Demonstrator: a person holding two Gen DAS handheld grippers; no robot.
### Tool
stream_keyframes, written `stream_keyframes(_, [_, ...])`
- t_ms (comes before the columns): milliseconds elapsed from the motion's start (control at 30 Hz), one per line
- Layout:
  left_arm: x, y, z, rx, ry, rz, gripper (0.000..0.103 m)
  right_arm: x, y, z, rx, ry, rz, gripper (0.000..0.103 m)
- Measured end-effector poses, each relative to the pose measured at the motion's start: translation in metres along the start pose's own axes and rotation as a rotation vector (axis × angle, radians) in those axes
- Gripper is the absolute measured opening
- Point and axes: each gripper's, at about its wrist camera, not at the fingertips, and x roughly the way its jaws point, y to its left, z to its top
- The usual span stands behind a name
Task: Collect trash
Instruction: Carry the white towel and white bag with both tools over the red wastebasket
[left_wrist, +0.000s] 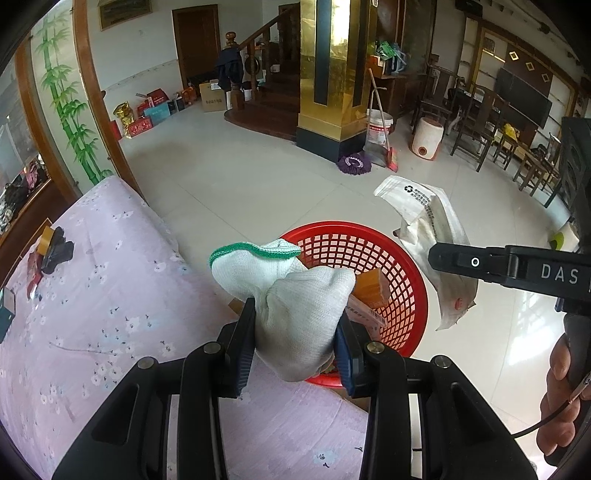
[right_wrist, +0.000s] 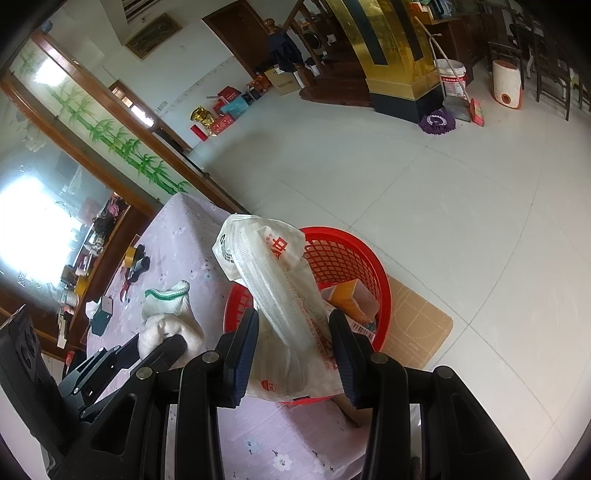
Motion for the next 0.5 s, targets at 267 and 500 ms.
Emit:
stream_keyframes(267, [0.014, 0.001, 0.003, -0.008, 0.017, -0.002, 0.036, 0.008, -0.001, 0.005, 0.005, 0.009, -0.001, 0.044])
stream_keyframes(500, [0.025, -0.001, 0.004, -0.011, 0.034, -0.012, 0.036, 0.02, -0.002, 0.012, 0.008, 0.027, -0.008, 0.044])
